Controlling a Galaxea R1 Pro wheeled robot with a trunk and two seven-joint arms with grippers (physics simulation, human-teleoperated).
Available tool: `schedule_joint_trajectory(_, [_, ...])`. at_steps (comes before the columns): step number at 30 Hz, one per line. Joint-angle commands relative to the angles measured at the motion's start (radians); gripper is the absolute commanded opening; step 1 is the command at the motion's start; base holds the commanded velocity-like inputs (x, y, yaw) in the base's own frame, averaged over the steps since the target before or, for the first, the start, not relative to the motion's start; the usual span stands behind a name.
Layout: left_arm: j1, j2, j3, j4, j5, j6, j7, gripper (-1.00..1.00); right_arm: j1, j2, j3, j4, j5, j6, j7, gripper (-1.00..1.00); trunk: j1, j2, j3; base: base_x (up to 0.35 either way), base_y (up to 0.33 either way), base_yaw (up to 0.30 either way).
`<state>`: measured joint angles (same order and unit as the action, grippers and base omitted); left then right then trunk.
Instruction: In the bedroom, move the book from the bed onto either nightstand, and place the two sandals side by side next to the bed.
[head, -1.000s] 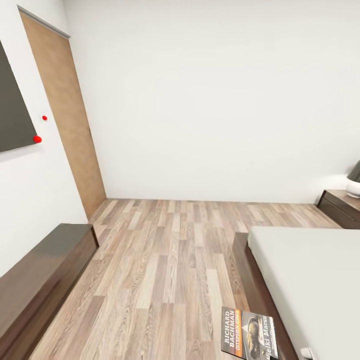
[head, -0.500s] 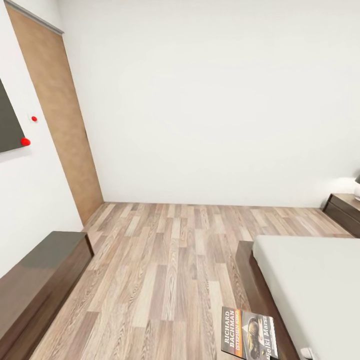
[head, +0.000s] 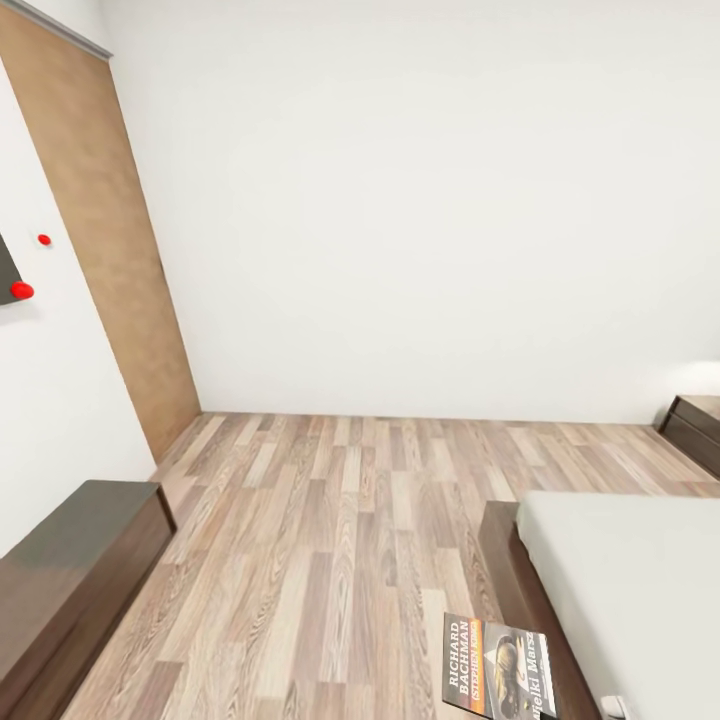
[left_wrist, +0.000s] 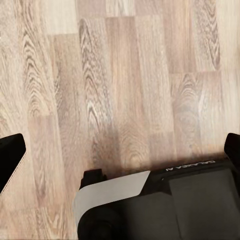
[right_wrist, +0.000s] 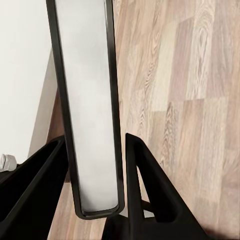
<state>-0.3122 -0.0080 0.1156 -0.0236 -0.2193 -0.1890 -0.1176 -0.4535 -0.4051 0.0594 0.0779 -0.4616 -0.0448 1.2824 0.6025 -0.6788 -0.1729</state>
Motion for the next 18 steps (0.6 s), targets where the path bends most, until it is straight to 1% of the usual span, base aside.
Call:
schedule_joint_trajectory(1, [-0.001,0.0,0.009,0.001,-0.009,-0.003,-0.002,1.0,-0.002,0.0,0.002,0.003,-0.006,-0.005,0.003,-1.0,0.001,-0.001,-0.002,0.329,0.0,0.0])
schedule_joint_trajectory(18, [-0.001,0.0,0.009,0.001,-0.008,-0.004,-0.002,1.0,-0.002,0.0,0.003,0.003,-0.006,-0.006,0.002,-1.0,0.001,-0.001,-0.002,0.329,0.0,0.0])
